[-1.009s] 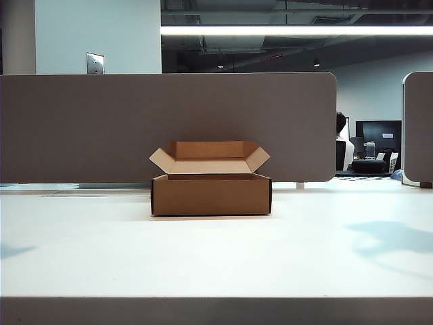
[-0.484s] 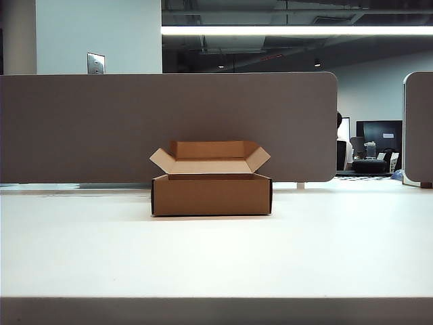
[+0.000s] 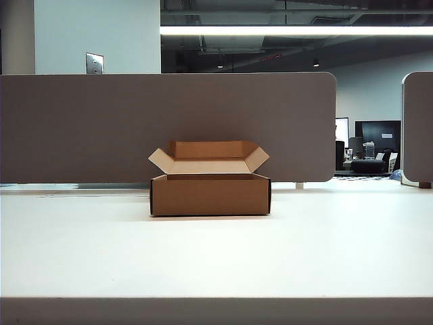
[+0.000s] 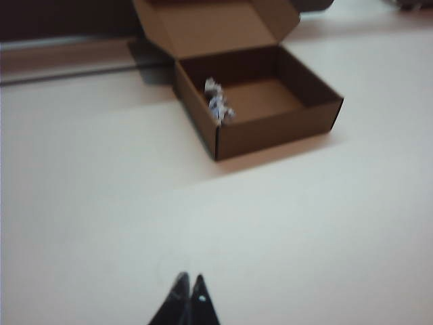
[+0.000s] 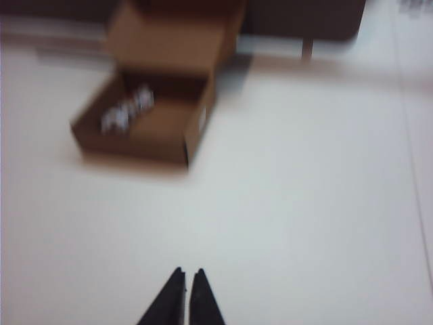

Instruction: Pick up all the paper balls on the table and put them in the paper box.

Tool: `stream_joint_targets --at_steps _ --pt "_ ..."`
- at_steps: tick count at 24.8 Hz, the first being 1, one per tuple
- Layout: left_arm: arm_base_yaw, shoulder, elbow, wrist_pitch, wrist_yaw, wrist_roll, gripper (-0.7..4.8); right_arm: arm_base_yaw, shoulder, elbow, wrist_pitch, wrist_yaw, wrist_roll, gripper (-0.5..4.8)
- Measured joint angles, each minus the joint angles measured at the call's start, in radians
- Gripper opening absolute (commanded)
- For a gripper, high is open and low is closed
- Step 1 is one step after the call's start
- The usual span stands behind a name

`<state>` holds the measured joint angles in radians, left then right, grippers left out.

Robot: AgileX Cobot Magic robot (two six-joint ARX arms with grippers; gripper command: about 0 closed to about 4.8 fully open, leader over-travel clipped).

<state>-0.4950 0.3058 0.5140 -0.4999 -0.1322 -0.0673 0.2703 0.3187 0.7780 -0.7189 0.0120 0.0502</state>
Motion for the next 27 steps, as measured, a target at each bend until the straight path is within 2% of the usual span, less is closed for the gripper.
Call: stream_joint_targets --at_steps 3,5,9,14,15,20,27 --pt "0.000 -0.043 -0.098 0.112 0.000 0.035 -0.05 0.000 -0.085 -0.165 0.232 0.029 0.001 1.17" --pt "0.000 -0.077 -0.186 0.192 0.000 0.052 -0.05 0.001 -0.141 -0.308 0.359 0.033 0.002 1.22" --pt "0.000 -0.073 -0.266 0.282 -0.001 0.052 -0.05 0.001 -0.166 -0.413 0.410 0.037 0.002 1.21" --pt "0.000 -0.074 -0.354 0.417 -0.001 0.052 -0.05 0.000 -0.167 -0.535 0.565 0.038 0.002 1.16" --pt "0.000 -0.074 -0.366 0.428 -0.001 0.052 -0.05 0.000 -0.167 -0.565 0.592 0.038 0.002 1.11" --pt "0.000 -0.074 -0.384 0.472 -0.003 0.051 -0.05 0.000 -0.167 -0.669 0.646 0.036 -0.027 -0.06" --pt "0.000 -0.075 -0.397 0.474 0.000 0.043 -0.05 0.000 -0.167 -0.701 0.639 0.030 -0.114 -0.06"
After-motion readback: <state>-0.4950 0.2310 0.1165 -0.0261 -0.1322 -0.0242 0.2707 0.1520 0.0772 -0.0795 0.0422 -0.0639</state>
